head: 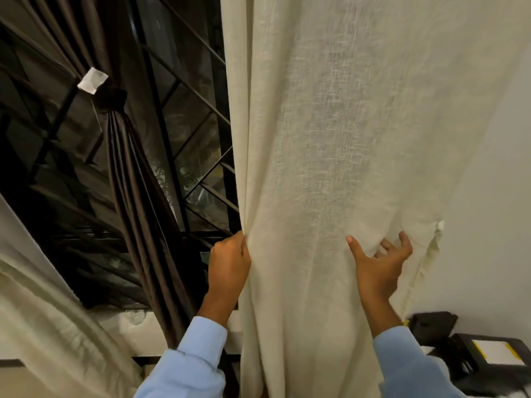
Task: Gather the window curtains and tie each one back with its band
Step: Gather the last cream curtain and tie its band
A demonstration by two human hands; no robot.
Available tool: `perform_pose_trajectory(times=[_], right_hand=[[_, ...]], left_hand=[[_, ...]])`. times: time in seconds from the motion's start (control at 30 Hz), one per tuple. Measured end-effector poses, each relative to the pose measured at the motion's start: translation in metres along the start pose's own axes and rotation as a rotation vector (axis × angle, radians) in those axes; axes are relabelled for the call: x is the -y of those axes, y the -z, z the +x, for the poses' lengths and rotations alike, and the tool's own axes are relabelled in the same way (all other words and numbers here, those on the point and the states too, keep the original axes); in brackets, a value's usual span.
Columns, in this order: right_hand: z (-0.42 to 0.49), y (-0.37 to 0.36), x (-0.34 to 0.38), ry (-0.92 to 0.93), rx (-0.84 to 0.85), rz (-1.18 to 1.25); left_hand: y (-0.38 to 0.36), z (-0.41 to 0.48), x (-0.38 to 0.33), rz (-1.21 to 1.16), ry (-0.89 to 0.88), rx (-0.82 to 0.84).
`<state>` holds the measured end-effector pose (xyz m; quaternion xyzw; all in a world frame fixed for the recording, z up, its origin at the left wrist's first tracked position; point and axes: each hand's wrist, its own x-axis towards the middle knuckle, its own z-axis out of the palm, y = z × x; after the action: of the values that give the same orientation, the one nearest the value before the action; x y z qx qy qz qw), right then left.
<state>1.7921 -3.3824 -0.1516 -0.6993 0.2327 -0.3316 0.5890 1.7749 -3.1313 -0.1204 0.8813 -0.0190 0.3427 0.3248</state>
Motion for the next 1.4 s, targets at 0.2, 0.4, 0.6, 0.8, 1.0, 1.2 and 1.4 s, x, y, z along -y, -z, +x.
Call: perform_pose_trajectory(times=[0.2, 0.4, 0.6, 0.8, 1.0, 1.2, 1.4], right_hand=[[-0.015, -0.011, 0.005, 0.07, -0.001, 0.003], [-0.051, -0.032, 0.006, 0.14, 0.175, 0.184], [-0.08, -0.047, 0.014, 0.309, 0.318, 0.238], [-0.096, -0.054, 0.014, 0.386, 0.422, 0.176], [-0.11, -0.059, 0.015, 0.457, 0.458, 0.143], [-0.112, -0.055, 0.012, 0.437, 0.424, 0.073], [-0.11, -0.053, 0.011, 0.488, 0.409, -0.016]], left_hand=[[0.0, -0.005, -0.001, 0.013, 0.03, 0.008], [-0.004, -0.012, -0.013, 0.039, 0.027, 0.089], [-0.006, -0.022, -0.024, 0.007, -0.036, 0.112], [-0.005, -0.025, -0.031, -0.054, -0.086, 0.144], [-0.007, -0.026, -0.038, -0.125, -0.09, 0.172], [-0.01, -0.026, -0.039, -0.239, -0.065, 0.169], [-0.016, -0.012, -0.029, -0.234, -0.036, 0.204]])
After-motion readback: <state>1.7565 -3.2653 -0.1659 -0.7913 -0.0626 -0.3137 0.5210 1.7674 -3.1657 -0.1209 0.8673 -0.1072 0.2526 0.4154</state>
